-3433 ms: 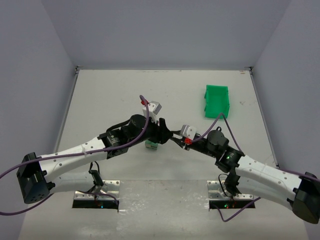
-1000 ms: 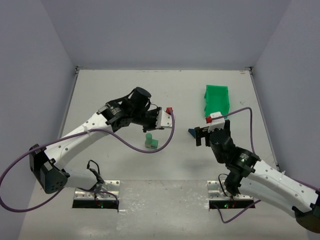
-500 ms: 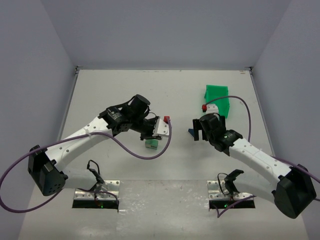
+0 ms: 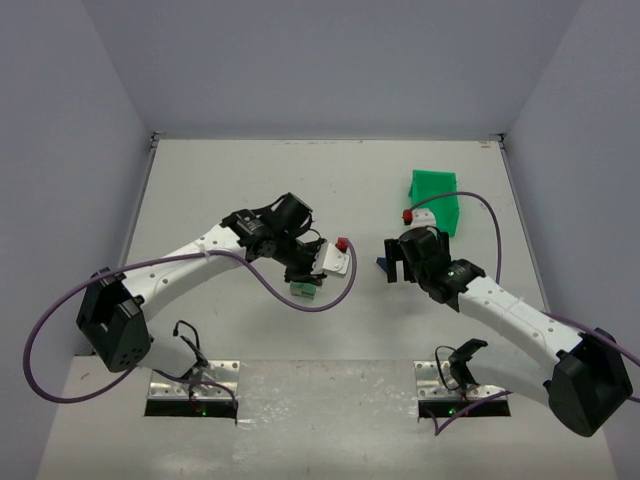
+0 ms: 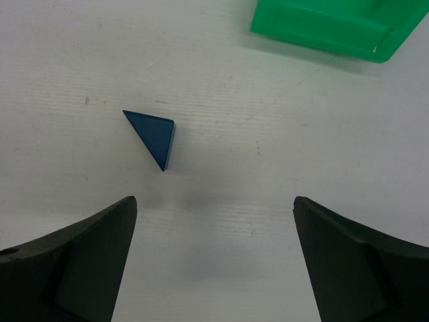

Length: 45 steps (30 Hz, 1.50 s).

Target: Build the wood block tower

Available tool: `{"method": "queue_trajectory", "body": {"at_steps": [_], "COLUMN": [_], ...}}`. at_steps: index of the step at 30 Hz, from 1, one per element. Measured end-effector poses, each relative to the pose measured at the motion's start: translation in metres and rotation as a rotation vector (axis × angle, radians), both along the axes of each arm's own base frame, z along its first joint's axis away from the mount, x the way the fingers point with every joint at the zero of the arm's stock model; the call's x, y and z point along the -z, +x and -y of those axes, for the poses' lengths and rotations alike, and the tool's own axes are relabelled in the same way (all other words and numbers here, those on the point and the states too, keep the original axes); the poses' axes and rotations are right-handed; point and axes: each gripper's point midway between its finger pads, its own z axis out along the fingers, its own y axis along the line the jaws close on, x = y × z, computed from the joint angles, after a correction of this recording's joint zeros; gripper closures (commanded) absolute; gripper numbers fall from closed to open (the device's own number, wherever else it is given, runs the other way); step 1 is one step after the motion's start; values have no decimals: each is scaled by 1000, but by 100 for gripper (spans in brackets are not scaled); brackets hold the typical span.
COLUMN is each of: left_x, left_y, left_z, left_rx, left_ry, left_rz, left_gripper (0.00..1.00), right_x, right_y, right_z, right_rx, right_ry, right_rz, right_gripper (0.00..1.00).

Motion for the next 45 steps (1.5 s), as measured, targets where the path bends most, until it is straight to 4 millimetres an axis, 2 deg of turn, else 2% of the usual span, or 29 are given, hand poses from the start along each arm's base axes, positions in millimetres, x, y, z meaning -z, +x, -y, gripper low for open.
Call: {"method": "queue_trajectory", "body": {"at_steps": [4, 16, 26, 45], "left_x": [7, 9, 23, 28], "left_y": [6, 15, 17, 14], "left_z": [-5, -14, -16, -19], "left_rx": [-12, -7, 14, 35], "left_ry": [12, -3, 24, 42], "left_rz": [-16, -9, -37, -45], "left_gripper": [100, 100, 100, 100], "right_x": [0, 4, 2, 0], "right_y": [0, 0, 1, 2], "right_z": [0, 0, 0, 0], "right_rx": [0, -2, -2, -8], "right_ry": [-1, -11, -13, -17], "right_rz": [0, -13, -8, -5], "right_gripper": [1, 1, 1, 1]}}
